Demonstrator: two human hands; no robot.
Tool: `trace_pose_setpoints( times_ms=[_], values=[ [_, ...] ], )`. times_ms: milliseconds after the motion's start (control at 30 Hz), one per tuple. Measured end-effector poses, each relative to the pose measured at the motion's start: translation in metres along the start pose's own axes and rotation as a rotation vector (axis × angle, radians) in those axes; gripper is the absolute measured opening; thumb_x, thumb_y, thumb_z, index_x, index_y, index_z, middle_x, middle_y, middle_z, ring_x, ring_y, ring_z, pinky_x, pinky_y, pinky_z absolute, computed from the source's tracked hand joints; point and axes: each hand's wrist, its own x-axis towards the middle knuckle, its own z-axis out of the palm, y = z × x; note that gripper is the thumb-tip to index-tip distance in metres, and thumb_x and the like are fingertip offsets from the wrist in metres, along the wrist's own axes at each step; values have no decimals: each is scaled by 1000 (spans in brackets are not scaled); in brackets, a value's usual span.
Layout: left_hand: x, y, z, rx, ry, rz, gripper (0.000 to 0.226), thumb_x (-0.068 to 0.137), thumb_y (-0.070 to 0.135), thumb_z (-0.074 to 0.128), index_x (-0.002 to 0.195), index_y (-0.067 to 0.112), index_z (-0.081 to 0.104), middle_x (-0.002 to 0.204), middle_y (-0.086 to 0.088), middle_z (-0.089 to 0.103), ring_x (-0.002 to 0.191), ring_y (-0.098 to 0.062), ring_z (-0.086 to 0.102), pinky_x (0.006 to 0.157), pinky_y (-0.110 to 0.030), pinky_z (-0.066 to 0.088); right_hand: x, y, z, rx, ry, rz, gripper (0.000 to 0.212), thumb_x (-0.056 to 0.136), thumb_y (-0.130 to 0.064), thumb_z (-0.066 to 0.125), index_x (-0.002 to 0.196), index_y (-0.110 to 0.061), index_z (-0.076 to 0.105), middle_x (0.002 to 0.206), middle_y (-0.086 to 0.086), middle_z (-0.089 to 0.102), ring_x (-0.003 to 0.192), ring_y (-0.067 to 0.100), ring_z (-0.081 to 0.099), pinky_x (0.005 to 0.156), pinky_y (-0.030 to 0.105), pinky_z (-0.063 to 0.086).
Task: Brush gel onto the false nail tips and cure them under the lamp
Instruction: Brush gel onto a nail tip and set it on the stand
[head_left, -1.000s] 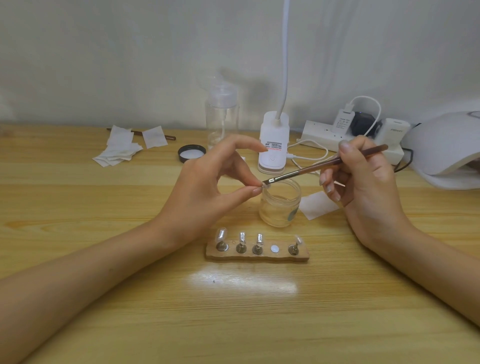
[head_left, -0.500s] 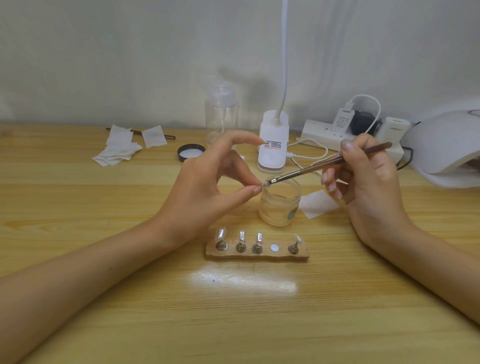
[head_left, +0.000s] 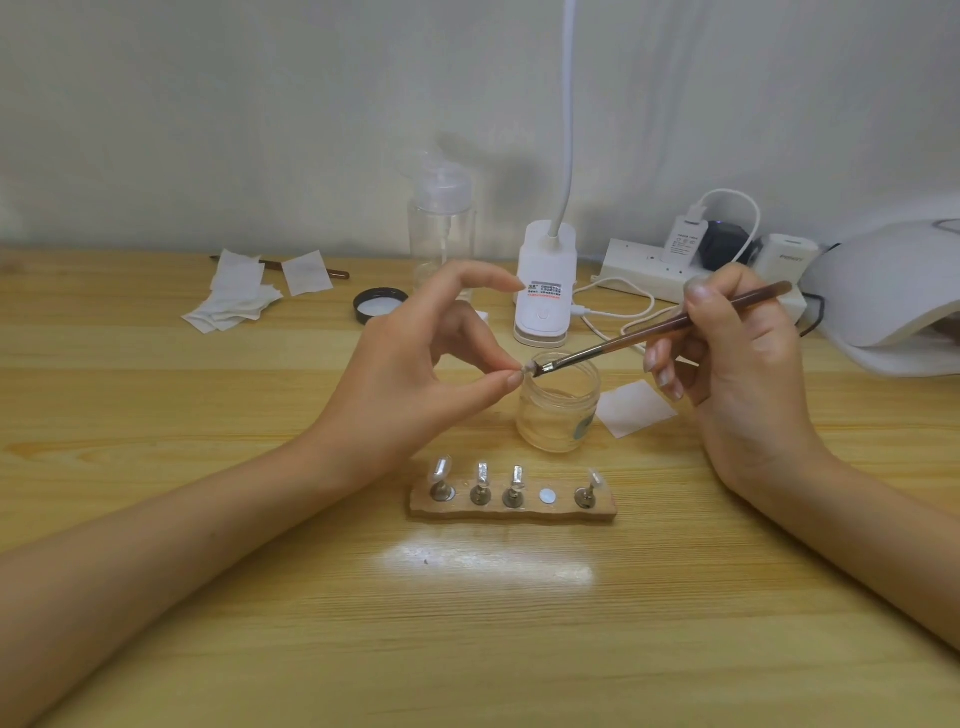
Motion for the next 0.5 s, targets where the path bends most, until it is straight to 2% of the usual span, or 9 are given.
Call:
trace_pose_setpoints(
  times_ms=[233,500],
  values=[
    [0,0,-1,7,-5,5,51,82,3,80,125,17,57,79,7,75,83,-2,71,72,-1,39,0,-2,1,48,53,-1,27,100,-21,49,74,-27,52,55,-1,58,51,13,56,45,19,40],
    [0,1,-1,64,2,48,50,82,3,80,126,14,57,79,8,74,84,0,70,74,0,38,-2,-3,4,37,-11,-10,24,100,-22,50,77,-24,50,56,1,60,50,14,54,45,20,40]
  ],
)
